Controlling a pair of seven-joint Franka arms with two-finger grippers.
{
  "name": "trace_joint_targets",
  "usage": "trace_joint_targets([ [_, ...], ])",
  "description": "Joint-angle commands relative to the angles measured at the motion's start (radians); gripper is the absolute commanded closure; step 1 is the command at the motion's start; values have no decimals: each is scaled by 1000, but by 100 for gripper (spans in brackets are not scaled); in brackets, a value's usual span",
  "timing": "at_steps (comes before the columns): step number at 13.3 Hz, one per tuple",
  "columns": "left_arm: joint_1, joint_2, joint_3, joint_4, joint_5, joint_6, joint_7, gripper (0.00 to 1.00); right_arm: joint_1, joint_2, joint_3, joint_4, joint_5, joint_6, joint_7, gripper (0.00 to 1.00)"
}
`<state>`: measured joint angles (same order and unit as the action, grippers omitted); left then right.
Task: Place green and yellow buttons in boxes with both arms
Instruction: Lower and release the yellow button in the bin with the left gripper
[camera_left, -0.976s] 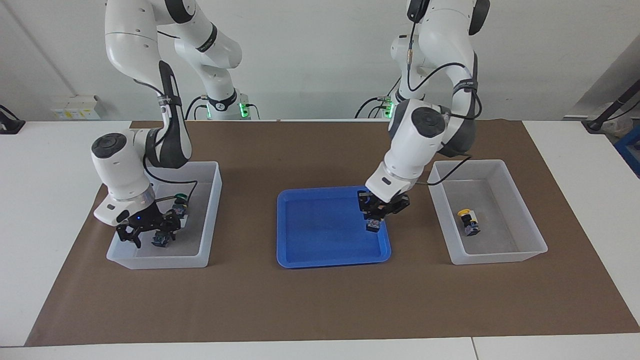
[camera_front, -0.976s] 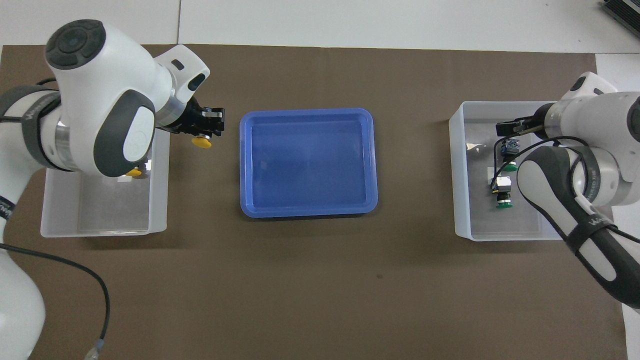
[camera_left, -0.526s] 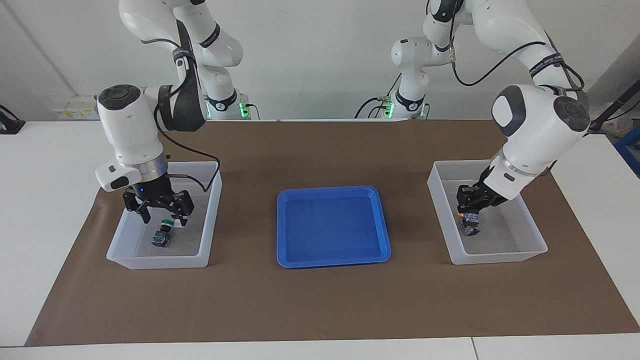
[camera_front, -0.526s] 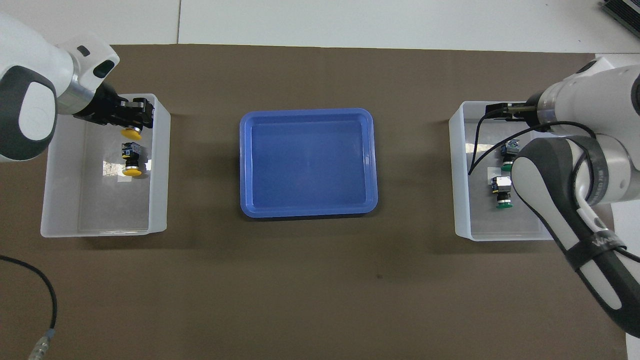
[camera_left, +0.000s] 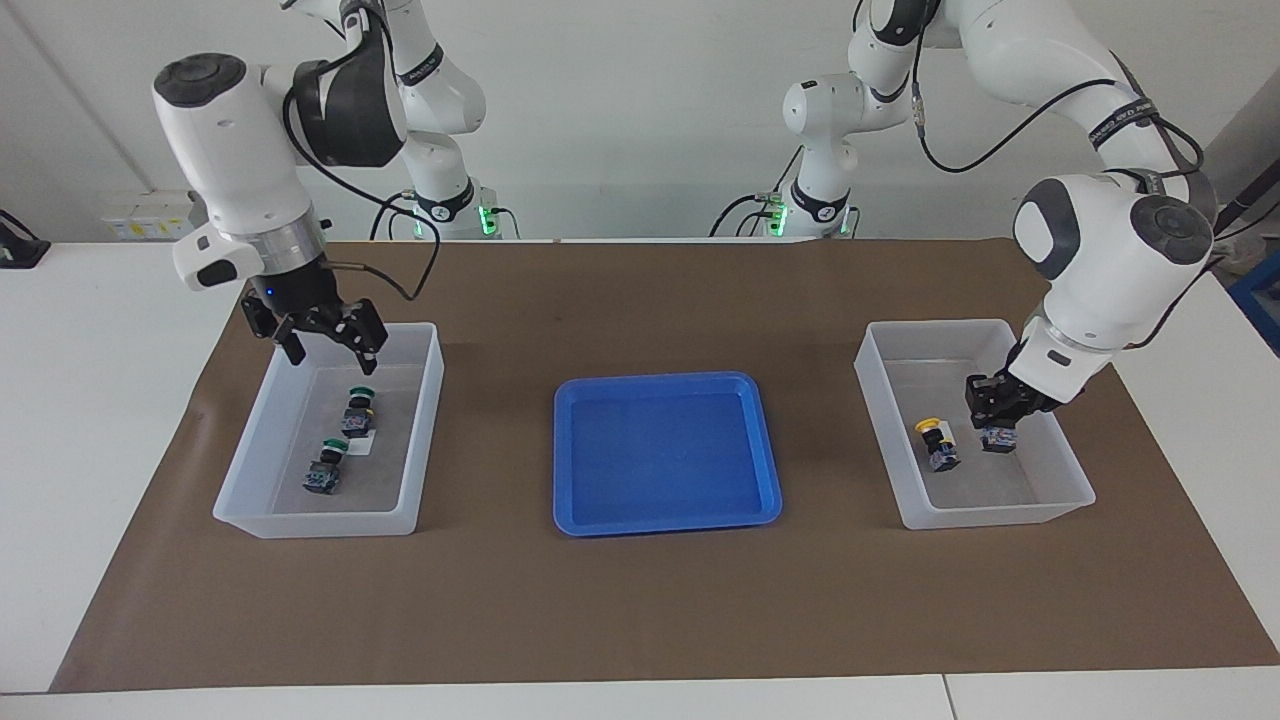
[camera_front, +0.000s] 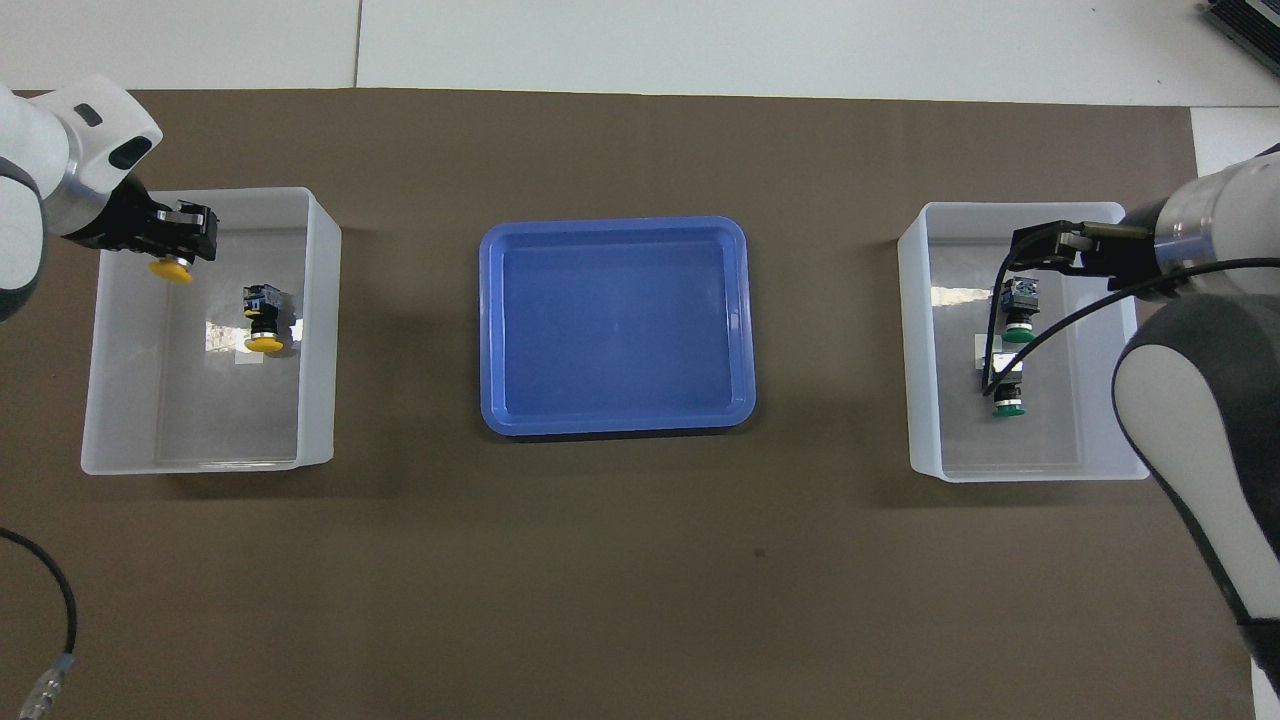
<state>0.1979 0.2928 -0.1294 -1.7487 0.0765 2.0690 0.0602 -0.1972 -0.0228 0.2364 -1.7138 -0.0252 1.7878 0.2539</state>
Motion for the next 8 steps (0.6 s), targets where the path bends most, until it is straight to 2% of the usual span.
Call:
trace_joint_targets([
  [1, 26, -78, -6, -171, 14, 118, 4, 100, 19, 33, 14, 45, 1, -37, 19, 0],
  [3, 47, -74, -6, -224, 14, 193, 3, 100, 16, 33, 12, 49, -2, -35, 10, 0],
  [6, 64, -28, -7, -261, 13, 316, -5, 99, 16, 32, 11, 40, -2, -4, 8, 0],
  [7, 66, -21, -7, -261, 13, 319, -8, 92, 18, 33, 11, 43, -2, -4, 7, 0],
  [8, 66, -20, -6, -259, 13, 318, -8, 69, 18, 32, 11, 43, -4, -10, 8, 0],
])
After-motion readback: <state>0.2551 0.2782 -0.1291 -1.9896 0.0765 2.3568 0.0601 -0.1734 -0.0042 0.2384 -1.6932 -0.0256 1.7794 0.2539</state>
